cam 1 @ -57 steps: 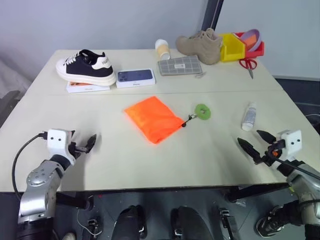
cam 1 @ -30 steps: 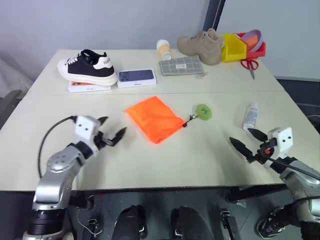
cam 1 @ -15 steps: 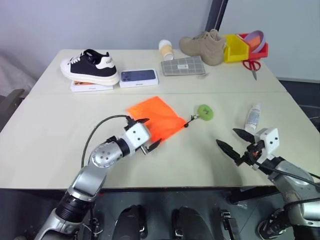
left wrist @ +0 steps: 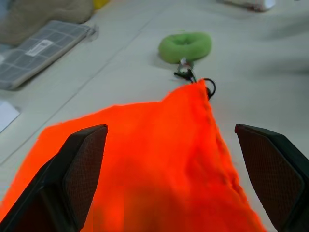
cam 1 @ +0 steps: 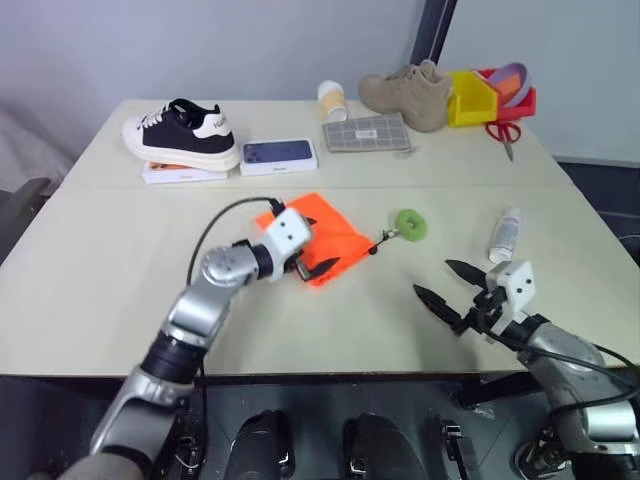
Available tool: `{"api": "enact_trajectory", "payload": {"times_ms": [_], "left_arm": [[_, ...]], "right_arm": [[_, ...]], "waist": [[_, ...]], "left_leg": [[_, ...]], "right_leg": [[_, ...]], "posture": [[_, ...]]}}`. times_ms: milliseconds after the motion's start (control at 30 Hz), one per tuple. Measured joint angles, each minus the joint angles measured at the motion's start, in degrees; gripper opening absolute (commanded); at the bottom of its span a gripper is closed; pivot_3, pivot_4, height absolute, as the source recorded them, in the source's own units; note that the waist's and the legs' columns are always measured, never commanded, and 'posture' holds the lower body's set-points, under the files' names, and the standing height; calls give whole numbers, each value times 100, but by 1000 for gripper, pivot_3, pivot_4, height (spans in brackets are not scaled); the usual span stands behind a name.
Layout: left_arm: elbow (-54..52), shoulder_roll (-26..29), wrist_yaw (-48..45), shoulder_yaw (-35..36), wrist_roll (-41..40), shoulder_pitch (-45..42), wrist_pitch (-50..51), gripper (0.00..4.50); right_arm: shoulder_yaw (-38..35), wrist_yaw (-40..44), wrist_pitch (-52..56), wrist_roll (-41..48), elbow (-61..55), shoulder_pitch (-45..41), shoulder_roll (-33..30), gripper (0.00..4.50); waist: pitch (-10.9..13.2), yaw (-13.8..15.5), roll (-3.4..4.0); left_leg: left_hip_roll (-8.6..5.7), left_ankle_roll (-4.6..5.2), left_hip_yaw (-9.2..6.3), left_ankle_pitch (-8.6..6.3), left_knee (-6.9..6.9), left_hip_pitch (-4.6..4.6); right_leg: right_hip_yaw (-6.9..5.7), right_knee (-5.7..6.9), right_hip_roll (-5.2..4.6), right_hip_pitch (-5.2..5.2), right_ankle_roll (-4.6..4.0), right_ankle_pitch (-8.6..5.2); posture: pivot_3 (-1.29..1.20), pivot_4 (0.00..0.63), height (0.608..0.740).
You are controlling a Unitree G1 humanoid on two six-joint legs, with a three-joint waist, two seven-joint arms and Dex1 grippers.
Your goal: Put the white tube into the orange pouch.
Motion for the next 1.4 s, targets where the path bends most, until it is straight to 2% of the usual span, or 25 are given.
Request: {"api": "enact_trajectory", "payload": {"times_ms": [233, 333, 633, 967, 1400], "left_arm": [[796, 259, -1011, -55, -222, -516, 136, 4499], [1011, 303, -1138, -129, -98, -597, 60, 4499], [1431, -52, -529, -518, 791, -756, -383, 4499], [1296, -453, 134, -685, 1304, -685, -436, 4499], [1173, -588, 219, -810, 1563, -517, -443, 4499]], "right_arm": [[221, -287, -182, -229, -221, 173, 329, 4436], [355, -402, -192, -307, -379, 213, 419, 4436], [630, -734, -106, -384, -673, 154, 626, 4436], [785, -820, -99, -385, -674, -50, 656, 4436], [857, -835, -105, -387, -673, -75, 717, 4436]], "waist": [[0, 1, 0], [0, 1, 0], [1, 9, -1], [1, -1, -1], [1, 2, -1]], "left_leg": [[0, -3, 0, 2, 6, -1], [-1, -1, 0, 0, 8, 0], [-2, 4, -1, -3, 12, -4], [-1, 5, -2, -3, 12, -4], [-1, 5, -2, -2, 14, -4]], "right_leg": [[1, 1, 6, 2, 4, -1], [1, 1, 0, 3, 3, -1], [2, 1, -5, 3, 2, -1], [2, 3, -2, 2, 4, 0], [2, 4, -2, 2, 4, 0]], "posture": [[0, 150, 740], [0, 150, 740], [0, 150, 740], [0, 150, 740], [0, 150, 740]]}}
